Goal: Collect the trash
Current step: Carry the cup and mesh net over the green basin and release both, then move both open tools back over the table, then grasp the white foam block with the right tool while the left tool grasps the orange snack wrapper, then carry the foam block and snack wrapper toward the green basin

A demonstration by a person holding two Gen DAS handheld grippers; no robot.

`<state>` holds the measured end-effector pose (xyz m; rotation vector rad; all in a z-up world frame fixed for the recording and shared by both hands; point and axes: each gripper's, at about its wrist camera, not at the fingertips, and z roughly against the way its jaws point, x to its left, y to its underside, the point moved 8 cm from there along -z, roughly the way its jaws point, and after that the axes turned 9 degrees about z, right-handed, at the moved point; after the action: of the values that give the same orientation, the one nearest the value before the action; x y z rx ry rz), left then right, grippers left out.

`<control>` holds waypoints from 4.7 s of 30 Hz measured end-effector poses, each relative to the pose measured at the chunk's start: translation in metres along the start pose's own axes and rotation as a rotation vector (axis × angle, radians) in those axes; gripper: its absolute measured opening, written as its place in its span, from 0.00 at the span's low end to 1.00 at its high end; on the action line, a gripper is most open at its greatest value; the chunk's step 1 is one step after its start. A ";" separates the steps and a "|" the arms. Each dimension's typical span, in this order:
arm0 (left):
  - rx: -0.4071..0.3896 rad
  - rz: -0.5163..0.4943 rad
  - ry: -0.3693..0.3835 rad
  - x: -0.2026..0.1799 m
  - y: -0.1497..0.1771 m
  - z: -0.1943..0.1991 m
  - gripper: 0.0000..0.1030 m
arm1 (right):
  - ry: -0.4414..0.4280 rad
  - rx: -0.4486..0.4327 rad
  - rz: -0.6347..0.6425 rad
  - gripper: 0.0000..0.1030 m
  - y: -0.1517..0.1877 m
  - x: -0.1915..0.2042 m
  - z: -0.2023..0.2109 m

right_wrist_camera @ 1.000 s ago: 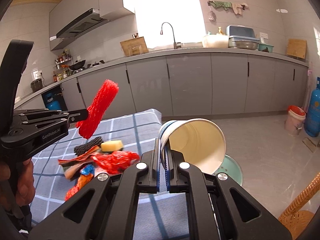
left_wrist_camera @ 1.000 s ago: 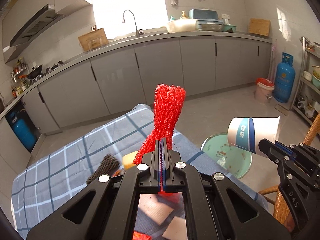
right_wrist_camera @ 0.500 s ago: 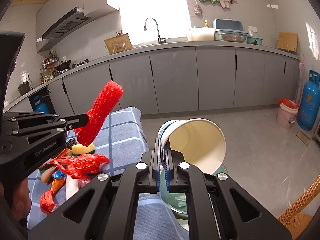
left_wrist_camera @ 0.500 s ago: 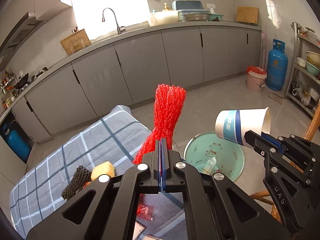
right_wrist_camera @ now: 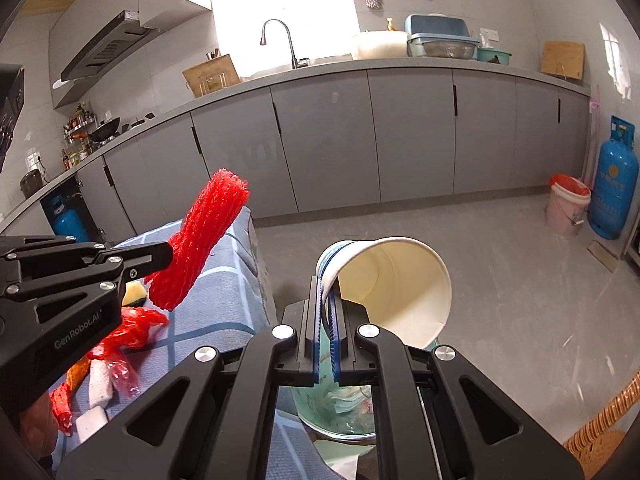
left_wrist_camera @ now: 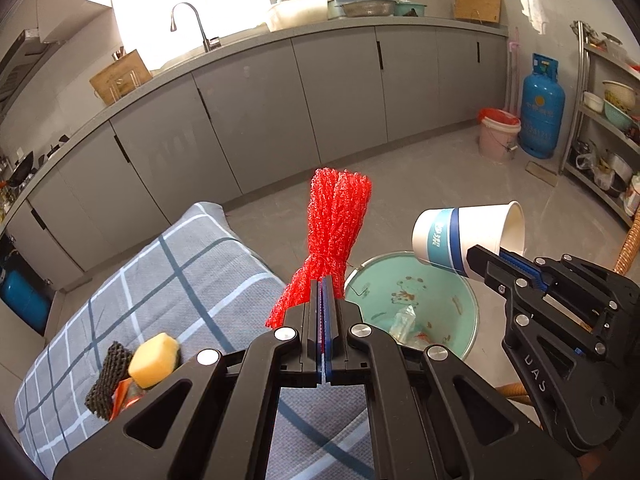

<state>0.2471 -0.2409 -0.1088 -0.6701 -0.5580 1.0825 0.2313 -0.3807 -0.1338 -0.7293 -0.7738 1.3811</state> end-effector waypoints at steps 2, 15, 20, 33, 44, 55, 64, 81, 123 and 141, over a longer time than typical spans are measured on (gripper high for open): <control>0.011 -0.003 0.008 -0.004 0.001 -0.007 0.02 | 0.000 0.011 -0.009 0.06 0.004 -0.005 -0.008; 0.079 -0.020 0.047 -0.025 0.009 -0.048 0.03 | 0.006 0.060 -0.015 0.09 0.016 -0.018 -0.053; 0.084 -0.021 0.049 -0.026 0.014 -0.053 0.28 | 0.032 0.078 -0.038 0.29 0.027 -0.030 -0.062; 0.054 0.025 -0.003 0.001 0.016 -0.029 0.71 | 0.061 0.093 -0.090 0.48 0.041 -0.037 -0.036; 0.022 0.062 -0.045 0.036 0.027 0.008 0.77 | 0.054 0.087 -0.075 0.53 0.043 -0.013 0.000; 0.011 0.135 -0.135 0.097 0.049 0.036 0.78 | -0.013 0.081 -0.016 0.55 0.038 0.042 0.017; 0.064 0.230 -0.259 0.180 0.099 0.058 0.79 | -0.098 0.093 0.061 0.63 0.042 0.104 0.027; 0.128 0.292 -0.306 0.231 0.180 0.094 0.81 | -0.230 0.141 0.261 0.87 0.080 0.215 0.054; 0.282 0.270 -0.155 0.176 0.217 0.042 0.46 | -0.225 0.162 0.236 0.56 0.105 0.192 0.060; 0.084 0.231 -0.229 0.184 0.180 0.122 0.25 | -0.205 0.069 0.254 0.56 0.085 0.196 0.085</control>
<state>0.1203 0.0123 -0.1415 -0.5497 -0.6381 1.4025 0.1201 -0.1795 -0.1462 -0.6540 -0.8089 1.7244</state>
